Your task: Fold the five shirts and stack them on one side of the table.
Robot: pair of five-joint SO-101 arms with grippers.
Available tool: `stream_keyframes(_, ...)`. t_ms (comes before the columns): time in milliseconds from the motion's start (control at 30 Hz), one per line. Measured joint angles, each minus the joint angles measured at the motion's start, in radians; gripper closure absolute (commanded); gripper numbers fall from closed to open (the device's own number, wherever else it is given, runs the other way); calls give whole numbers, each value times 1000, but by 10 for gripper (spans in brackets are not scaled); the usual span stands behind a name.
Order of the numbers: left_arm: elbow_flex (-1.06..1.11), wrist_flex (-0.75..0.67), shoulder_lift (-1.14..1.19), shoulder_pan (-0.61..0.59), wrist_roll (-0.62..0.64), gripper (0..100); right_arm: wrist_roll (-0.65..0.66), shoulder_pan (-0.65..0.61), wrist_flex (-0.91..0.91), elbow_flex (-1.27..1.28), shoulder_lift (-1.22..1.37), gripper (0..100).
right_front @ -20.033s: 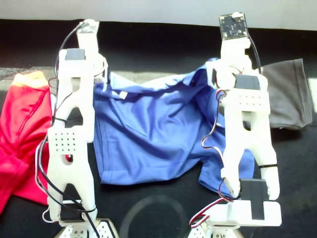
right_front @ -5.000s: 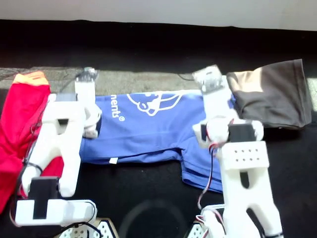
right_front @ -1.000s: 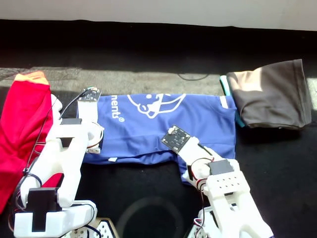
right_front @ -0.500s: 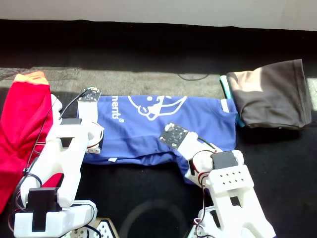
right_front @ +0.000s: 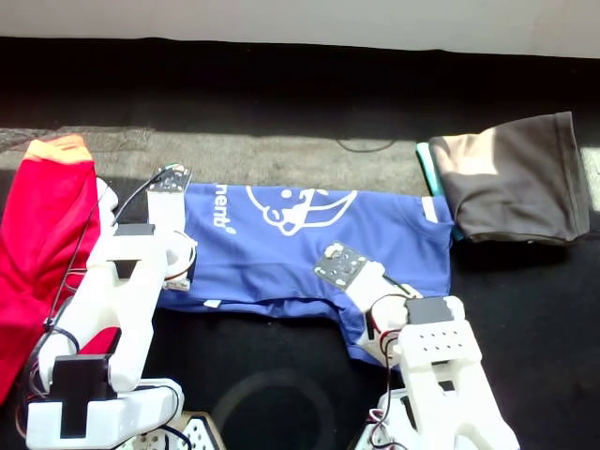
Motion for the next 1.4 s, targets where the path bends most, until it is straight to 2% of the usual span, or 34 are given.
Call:
stream_keyframes(133,0,0,0,0,0,991,11,8,133,-84,0,807)
stream_keyframes(300,0,0,0,0,0,991,109,8,264,-135,0,804)
stream_keyframes(433,0,0,0,0,0,991,146,-44,336,-135,0,804)
stream_keyframes(567,0,0,0,0,0,991,147,-107,296,-77,-2,803)
stream_keyframes(900,0,0,2,0,0,991,118,-110,55,106,-6,808)
stream_keyframes(967,0,0,2,0,0,991,118,-109,37,118,-6,847)
stream_keyframes(1067,0,0,2,0,0,991,115,-110,17,118,-8,997)
stream_keyframes(1233,0,0,2,0,0,991,114,-104,11,109,-12,993)
stream_keyframes(1400,0,0,2,0,0,991,115,-15,18,0,-8,992)
